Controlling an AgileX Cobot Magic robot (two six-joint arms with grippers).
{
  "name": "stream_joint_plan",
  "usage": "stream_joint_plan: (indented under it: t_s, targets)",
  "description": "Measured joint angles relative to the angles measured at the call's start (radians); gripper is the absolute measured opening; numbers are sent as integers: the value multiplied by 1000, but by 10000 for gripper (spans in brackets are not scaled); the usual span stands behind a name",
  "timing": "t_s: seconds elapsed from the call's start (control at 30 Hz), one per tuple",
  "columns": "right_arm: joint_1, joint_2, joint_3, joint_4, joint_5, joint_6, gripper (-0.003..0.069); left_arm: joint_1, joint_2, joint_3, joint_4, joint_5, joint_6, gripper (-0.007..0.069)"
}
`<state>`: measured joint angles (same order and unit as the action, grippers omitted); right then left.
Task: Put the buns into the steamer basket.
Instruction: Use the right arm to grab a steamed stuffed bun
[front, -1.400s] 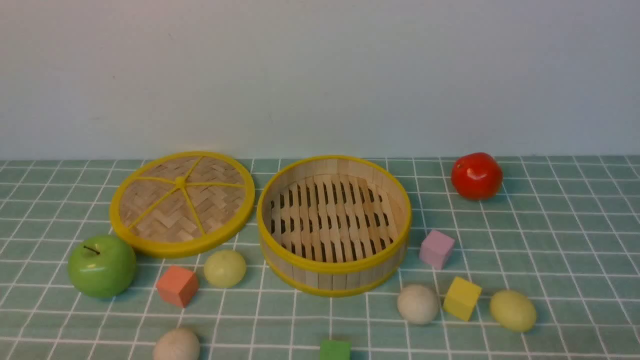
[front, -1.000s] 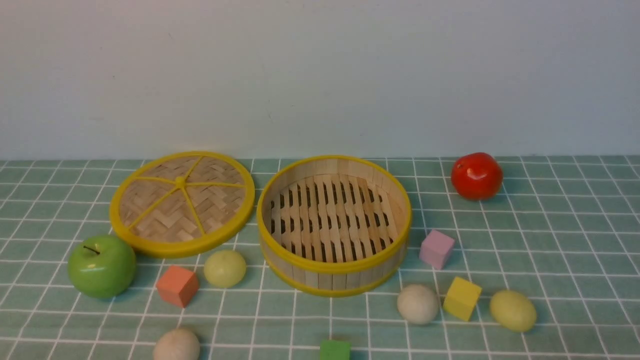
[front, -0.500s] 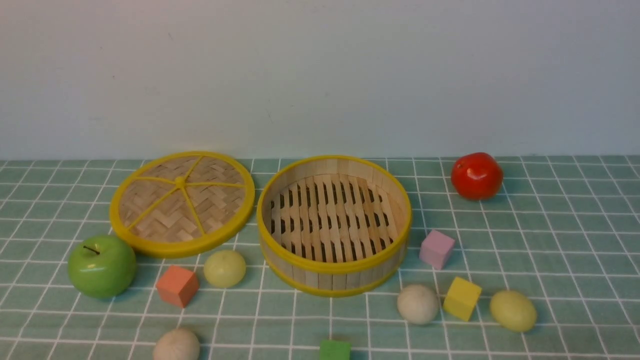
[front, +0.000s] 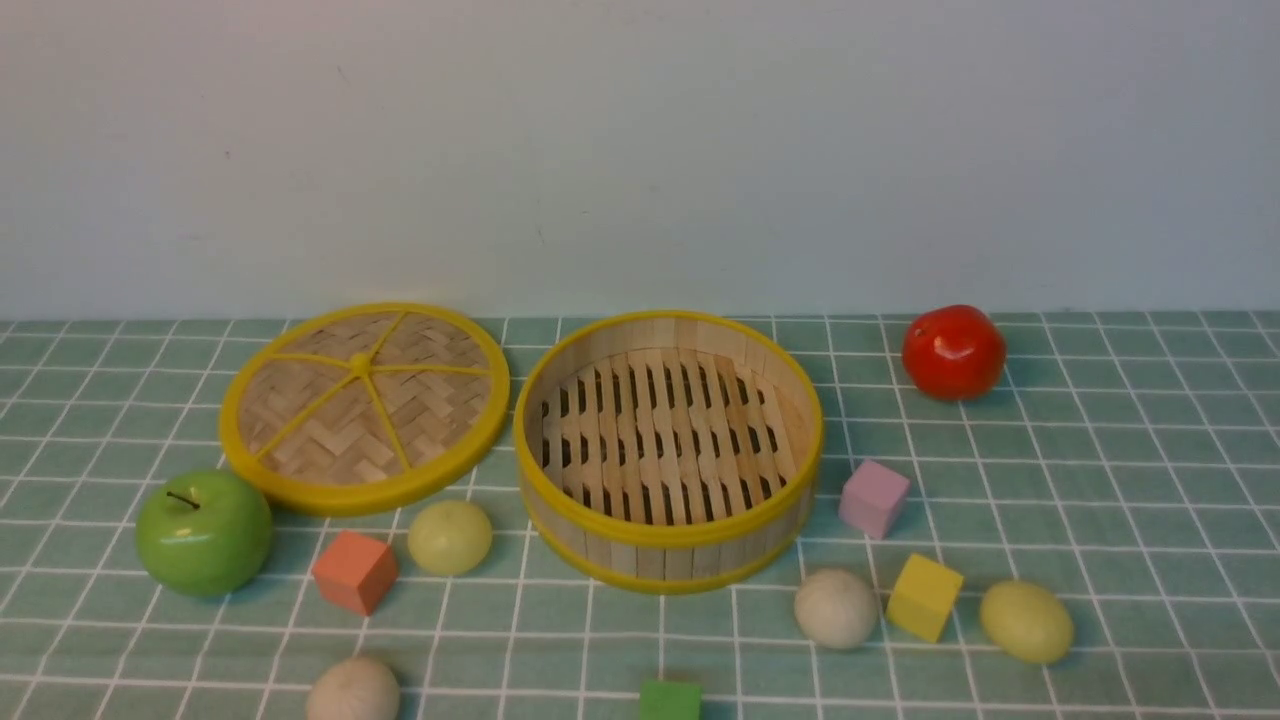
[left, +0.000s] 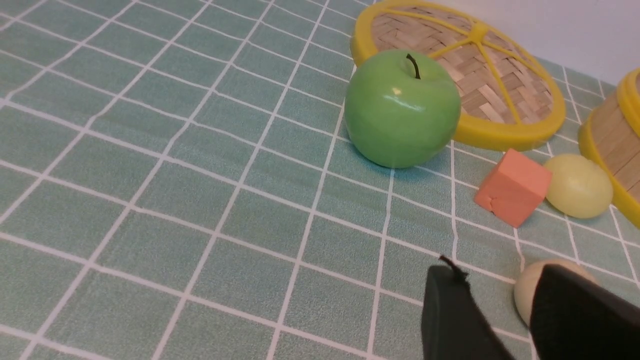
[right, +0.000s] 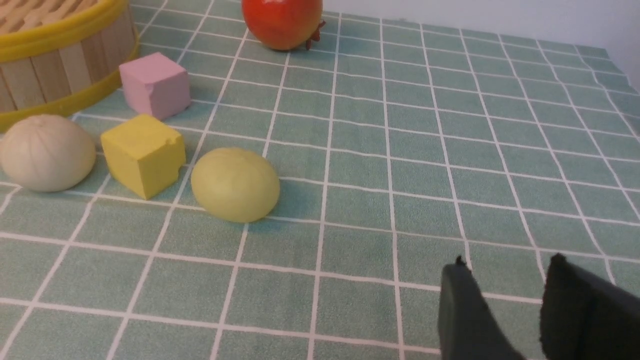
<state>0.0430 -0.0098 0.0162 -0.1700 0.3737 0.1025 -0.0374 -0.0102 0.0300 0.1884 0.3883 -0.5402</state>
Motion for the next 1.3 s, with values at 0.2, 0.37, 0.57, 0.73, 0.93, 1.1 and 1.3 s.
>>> stream_joint_plan:
  t_s: [0.2,0.37,0.57,0.73,0.93,1.1,1.3]
  targets:
    - [0,0,9,-1,-146,0,240,0,0,0,0,0,0,238]
    - [0,0,9,-1,-364,0,240,0,0,0,0,0,0,238]
    - [0,0,9,-3,-634,0,240,0,0,0,0,0,0,238]
    - [0,0,9,40,-761,61,240,0,0,0,0,0,0,238]
    - [0,42,-169,240,-586,125,240,0,0,0,0,0,0,238]
    - [0,208,-430,271,-374,125,240,0,0,0,0,0,0,238]
    - [0,433,-650,271,-45,125,240,0,0,0,0,0,0,238]
